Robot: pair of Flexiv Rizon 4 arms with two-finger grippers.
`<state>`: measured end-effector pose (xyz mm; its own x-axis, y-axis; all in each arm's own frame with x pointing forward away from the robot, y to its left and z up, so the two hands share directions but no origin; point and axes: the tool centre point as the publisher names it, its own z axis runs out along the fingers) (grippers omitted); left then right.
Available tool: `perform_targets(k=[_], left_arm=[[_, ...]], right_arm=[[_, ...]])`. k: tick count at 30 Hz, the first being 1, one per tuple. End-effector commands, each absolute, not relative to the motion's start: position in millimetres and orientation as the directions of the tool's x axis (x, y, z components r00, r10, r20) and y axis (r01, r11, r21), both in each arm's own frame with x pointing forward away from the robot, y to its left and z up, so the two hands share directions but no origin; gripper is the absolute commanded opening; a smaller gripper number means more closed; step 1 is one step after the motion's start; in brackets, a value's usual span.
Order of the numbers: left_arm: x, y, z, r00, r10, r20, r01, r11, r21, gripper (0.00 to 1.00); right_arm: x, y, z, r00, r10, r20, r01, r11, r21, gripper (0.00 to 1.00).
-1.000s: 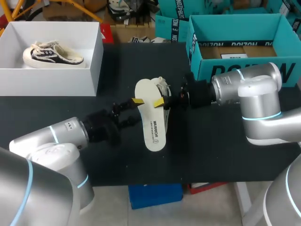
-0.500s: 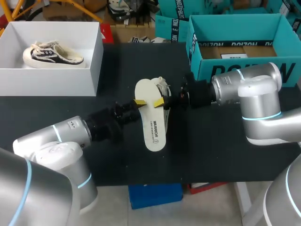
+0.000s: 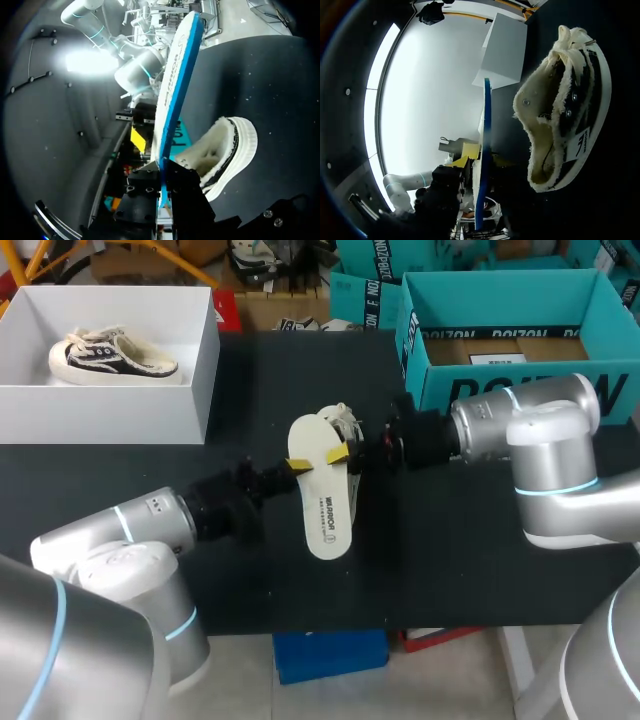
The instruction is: Take the shoe out of the shoebox, open the shoe tongue, remove and reinsert the insole, then place the shoe into the shoebox
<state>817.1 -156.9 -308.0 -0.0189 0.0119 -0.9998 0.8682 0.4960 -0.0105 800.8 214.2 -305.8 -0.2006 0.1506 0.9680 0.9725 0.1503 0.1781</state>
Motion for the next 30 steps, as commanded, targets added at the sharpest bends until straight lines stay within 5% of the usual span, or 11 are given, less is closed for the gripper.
perform_targets(k=[1, 30], left_arm=[[813.0, -153.1, -307.7, -0.027, 0.019, -0.999, 0.869, 0.495, -0.014, 0.0], [778.5, -75.7, -315.2, -0.259, 0.271, -0.927, 0.885, 0.452, -0.115, 0.0]], right_arm=[[797.6, 210.7, -302.7, -0.198, 0.17, 0.965, 0.975, 0.138, 0.175, 1.0], [764.4, 151.0, -244.4, -0.091, 0.557, 0.825, 0.986, -0.066, 0.153, 1.0]])
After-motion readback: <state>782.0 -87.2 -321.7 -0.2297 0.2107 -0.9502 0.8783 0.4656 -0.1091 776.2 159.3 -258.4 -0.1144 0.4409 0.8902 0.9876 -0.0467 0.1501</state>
